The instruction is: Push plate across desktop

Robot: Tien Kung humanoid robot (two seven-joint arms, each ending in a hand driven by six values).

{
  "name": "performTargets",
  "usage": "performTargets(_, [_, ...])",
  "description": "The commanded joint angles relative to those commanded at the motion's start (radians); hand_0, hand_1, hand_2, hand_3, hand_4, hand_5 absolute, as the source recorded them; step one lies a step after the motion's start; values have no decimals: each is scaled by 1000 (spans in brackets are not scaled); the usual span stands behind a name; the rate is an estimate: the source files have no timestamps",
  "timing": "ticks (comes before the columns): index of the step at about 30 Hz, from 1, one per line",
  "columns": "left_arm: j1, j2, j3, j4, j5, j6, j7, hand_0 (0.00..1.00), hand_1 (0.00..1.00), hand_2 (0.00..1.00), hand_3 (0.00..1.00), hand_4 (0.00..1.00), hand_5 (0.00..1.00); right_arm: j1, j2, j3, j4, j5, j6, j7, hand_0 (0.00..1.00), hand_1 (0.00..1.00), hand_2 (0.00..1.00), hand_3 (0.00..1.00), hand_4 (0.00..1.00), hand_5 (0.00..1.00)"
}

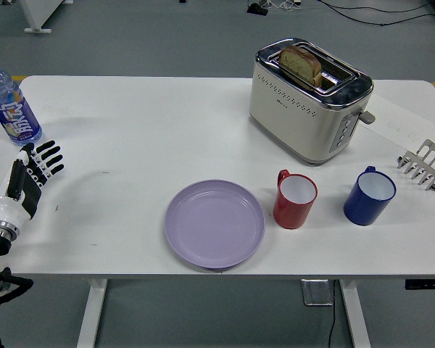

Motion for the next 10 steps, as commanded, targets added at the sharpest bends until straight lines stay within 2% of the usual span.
performTargets(10, [1,-8,14,6,-18,16,-11,788,818,802,745,540,998,2,0,-1,0,1,0,1,658,644,720,678,283,288])
